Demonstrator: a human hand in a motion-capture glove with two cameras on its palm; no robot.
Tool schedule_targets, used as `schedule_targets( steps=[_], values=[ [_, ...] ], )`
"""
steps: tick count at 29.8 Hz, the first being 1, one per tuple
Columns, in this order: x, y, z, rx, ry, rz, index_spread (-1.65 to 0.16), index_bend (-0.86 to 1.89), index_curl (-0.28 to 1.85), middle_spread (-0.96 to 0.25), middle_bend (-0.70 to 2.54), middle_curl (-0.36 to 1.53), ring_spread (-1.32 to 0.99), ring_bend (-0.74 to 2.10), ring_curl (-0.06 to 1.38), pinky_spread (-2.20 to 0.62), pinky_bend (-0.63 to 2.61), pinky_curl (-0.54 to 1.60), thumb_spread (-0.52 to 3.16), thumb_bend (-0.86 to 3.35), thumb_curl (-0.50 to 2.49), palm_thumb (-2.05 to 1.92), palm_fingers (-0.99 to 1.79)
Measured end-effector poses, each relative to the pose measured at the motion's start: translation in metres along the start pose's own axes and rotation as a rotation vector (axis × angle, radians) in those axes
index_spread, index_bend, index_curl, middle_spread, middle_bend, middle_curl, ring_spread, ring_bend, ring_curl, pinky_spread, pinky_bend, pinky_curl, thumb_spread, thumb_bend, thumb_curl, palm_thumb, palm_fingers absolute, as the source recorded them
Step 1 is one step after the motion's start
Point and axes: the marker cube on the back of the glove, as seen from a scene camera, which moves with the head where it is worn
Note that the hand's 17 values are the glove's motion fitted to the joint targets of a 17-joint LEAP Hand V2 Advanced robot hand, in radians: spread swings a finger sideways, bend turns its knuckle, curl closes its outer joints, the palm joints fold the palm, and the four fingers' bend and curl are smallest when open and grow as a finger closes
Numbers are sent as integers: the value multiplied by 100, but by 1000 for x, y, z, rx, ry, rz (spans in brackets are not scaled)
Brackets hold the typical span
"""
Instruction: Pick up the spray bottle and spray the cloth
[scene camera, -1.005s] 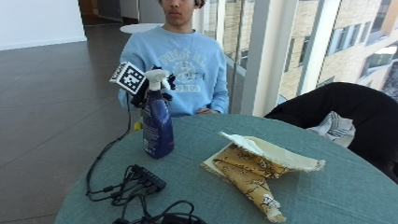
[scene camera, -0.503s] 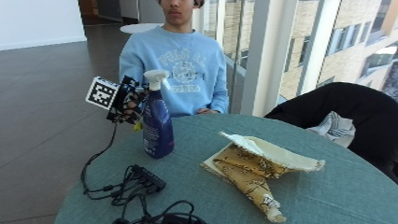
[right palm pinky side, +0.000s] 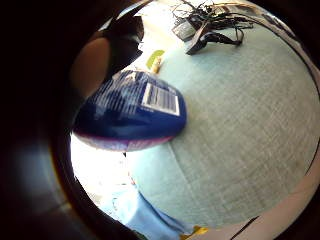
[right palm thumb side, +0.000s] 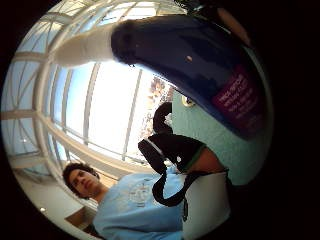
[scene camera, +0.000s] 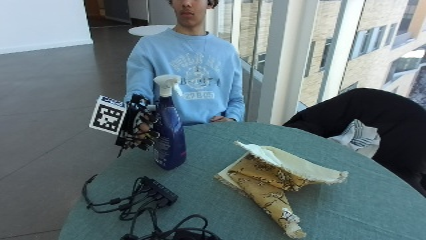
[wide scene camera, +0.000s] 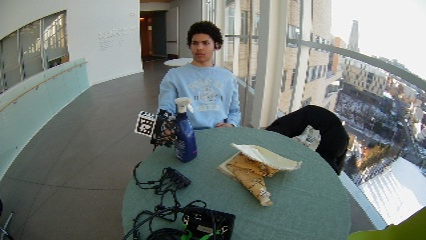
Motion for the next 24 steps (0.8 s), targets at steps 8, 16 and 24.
schedule_targets(
  steps=[8, 16, 24],
  values=[
    [0, -20, 15, -9, -103, 83, -40, 8, 22, -7, 27, 38, 2, 31, 31, 25, 30, 36, 94, -1, 29, 44, 56],
    [0, -19, 22, 76, -76, -19, -39, 6, 18, -7, 25, 38, 2, 39, 33, 26, 40, 39, 90, 0, 32, 57, 62],
    [-7, -23, 24, 213, 21, 35, -34, 10, 19, -7, 23, 38, -2, 49, 35, 23, 41, 38, 92, 10, 41, 84, 76]
  ],
)
